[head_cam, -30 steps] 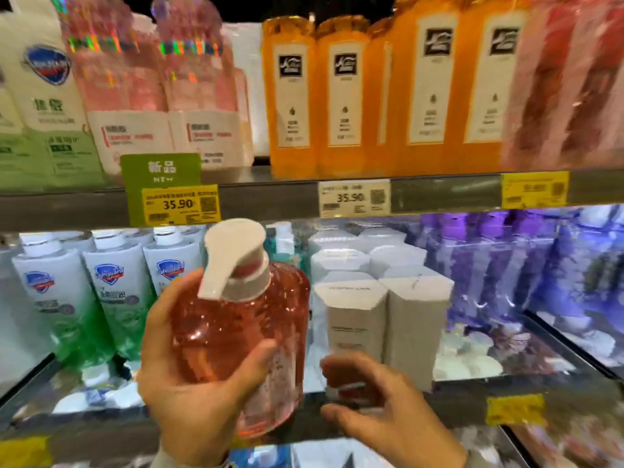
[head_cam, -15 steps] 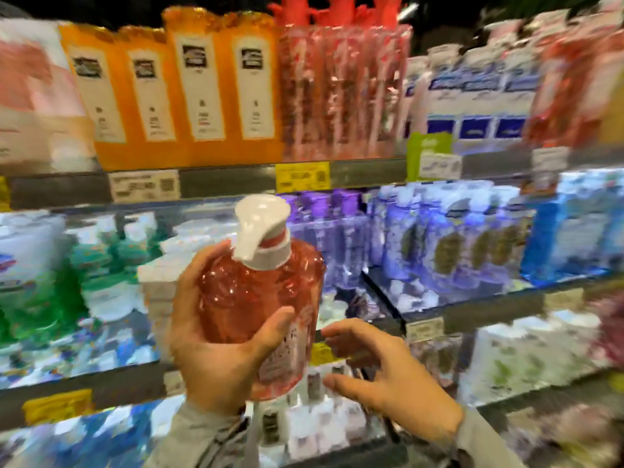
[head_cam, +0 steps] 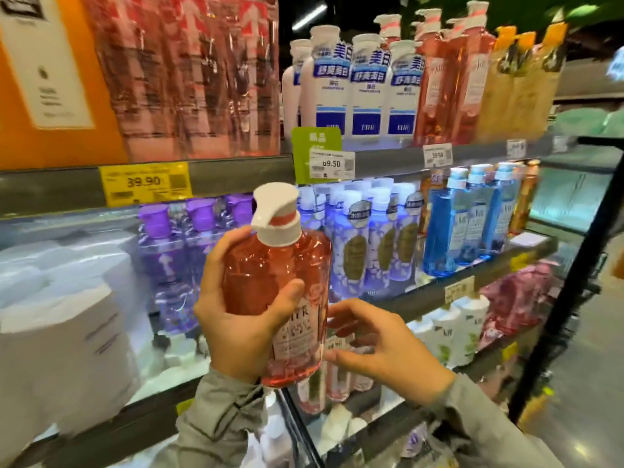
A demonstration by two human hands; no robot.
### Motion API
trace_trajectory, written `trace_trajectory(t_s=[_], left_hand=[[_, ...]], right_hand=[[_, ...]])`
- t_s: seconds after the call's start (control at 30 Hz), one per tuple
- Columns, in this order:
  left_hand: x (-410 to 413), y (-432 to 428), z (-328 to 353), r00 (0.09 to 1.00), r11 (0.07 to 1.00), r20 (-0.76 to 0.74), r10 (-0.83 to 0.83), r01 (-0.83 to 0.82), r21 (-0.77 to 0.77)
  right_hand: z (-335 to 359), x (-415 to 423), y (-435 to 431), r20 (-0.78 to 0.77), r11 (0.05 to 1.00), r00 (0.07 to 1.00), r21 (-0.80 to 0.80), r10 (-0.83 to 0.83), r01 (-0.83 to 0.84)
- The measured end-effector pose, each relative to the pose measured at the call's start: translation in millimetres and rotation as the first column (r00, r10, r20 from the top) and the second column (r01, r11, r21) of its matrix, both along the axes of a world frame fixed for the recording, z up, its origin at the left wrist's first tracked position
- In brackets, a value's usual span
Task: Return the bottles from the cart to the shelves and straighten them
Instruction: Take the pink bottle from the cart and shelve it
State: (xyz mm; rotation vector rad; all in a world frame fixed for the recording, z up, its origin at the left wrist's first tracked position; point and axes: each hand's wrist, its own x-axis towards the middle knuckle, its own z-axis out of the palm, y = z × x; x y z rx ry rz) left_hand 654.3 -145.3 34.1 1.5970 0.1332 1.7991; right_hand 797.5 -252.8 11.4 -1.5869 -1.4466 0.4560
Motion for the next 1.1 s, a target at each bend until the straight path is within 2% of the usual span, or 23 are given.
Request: trace_trajectory(t_s=[0.3,0.6,0.77,0.9,1.1], left_hand=[[66.4,57.6,4.0,1.000,0.999,0.005,-0.016,0.016,-0.032],[116.0,72.4,-6.5,1.000,1.000,-0.025,0.002,-0.002,-0.030],[148.6,67.6,-12.6,0.990,0.991,-0.059,0.125,-0.123,0.044],[180.7,54.2,-20.4,0.982,0.981,0.004,0.191,-0.191,-0.015],[239.6,23.2,-6.1,0.966,0.967,0.041,0.256,-0.255,-0.014]], right_hand=[[1.1,72.4,58.1,-0.019,0.998,0.999,-0.047,-0.031,0.030],[-15.4,131.8,79.4,-0.012,0.998,1.000,-0.062,-0.003,0.002],[-26.1,172.6,78.9,0.013,0.998,0.999,-0.052,0.044,-0.044],[-31.2,212.4,66.5,0.036,0.991,0.992,-0.059,0.121,-0.119],[-20.1,279.0,56.3,0.092,0.980,0.977,-0.071,0.192,-0.186]])
